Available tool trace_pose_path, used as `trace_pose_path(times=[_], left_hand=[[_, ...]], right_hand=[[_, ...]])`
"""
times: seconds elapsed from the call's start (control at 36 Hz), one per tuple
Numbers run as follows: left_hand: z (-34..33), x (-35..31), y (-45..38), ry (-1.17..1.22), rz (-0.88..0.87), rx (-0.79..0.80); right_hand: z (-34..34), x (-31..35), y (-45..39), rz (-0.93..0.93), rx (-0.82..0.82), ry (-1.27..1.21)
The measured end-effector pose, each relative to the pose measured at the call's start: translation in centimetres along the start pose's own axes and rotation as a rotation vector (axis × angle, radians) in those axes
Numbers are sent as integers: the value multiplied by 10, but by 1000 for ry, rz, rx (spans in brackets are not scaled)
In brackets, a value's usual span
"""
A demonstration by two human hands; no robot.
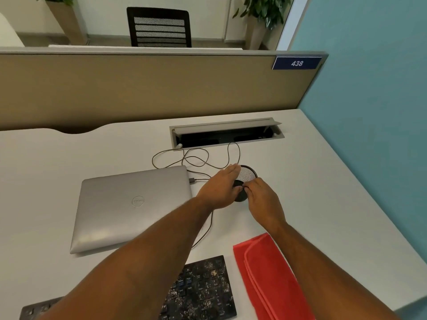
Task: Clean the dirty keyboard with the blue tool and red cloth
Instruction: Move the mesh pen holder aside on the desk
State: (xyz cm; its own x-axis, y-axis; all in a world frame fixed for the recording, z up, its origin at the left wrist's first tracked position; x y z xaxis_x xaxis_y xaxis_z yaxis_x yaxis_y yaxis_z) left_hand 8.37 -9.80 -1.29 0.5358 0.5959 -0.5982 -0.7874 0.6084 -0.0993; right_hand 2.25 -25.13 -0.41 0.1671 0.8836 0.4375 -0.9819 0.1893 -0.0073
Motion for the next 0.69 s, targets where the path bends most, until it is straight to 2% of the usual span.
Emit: trace_pose_path(times=[0.08,0.22,0.56,0.69], left_hand=[[0,-1,0,1,7,8],[1,-3,-1,17,38,22],[7,-10,-2,37,55,25],[6,-10,1,54,45,29]], right_hand=[[-4,-4,0,-40,-19,-55],[-3,-1,5,43,-115,-77],[7,9,8,-104,-261,-287],[7,12,18,-131,-288,-273]])
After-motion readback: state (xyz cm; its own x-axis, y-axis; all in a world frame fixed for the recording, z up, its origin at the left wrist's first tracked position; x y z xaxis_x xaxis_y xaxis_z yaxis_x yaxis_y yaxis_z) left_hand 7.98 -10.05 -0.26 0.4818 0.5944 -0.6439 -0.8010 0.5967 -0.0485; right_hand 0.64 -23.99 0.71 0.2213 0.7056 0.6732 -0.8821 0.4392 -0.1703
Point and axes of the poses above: each hand's wrist, its own y-axis away from the middle knuckle, its own z-axis out of the back of the hand, x = y × z, the point moved 1 cm from there along -y, towards the middle knuckle, and after that the axes turned 10 degrees about -z, right-handed, at the moved point
